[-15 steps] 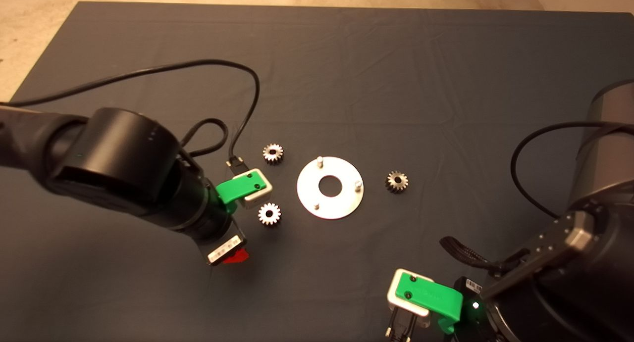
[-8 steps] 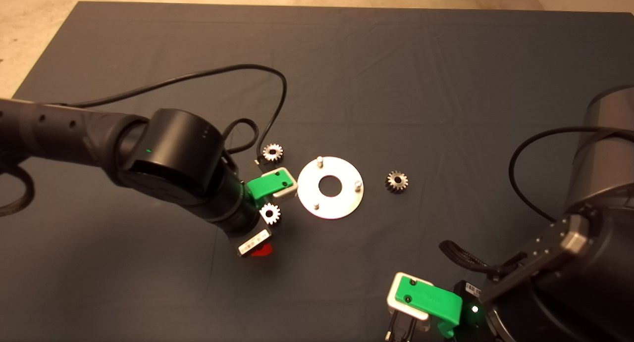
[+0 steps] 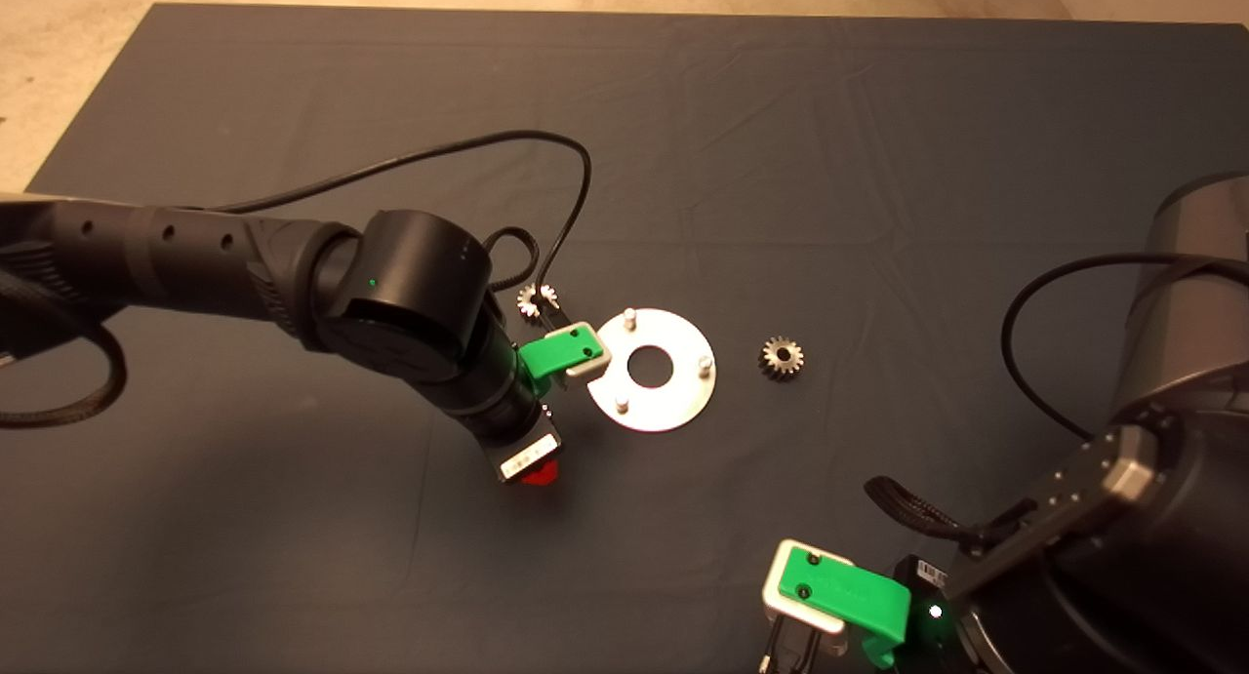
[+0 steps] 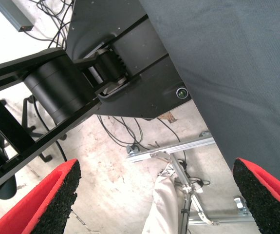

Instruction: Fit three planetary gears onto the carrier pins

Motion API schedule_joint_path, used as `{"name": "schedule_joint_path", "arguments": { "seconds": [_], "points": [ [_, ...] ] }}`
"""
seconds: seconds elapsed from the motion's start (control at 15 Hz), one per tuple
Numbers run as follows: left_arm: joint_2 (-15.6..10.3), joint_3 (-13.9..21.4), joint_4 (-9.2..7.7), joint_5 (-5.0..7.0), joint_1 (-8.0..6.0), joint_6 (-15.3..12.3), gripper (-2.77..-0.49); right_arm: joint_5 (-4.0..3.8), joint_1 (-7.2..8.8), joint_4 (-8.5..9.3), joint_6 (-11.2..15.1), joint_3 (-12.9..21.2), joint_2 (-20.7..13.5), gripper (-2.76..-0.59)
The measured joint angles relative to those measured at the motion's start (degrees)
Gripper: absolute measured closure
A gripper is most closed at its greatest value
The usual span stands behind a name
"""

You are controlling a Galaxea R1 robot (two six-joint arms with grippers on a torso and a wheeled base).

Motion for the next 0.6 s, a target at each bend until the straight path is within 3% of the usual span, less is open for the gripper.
{"name": "schedule_joint_path", "arguments": {
  "seconds": [0.27,0.6],
  "points": [
    [0.02,-1.66,0.39,0.01,0.46,1.99,-2.17,0.01,-0.01,0.00,0.00,0.00,0.02,-2.33],
    [0.07,-2.40,0.56,-0.04,0.94,2.40,-2.17,0.00,-0.01,0.00,0.00,0.00,0.02,-2.33]
  ]
}}
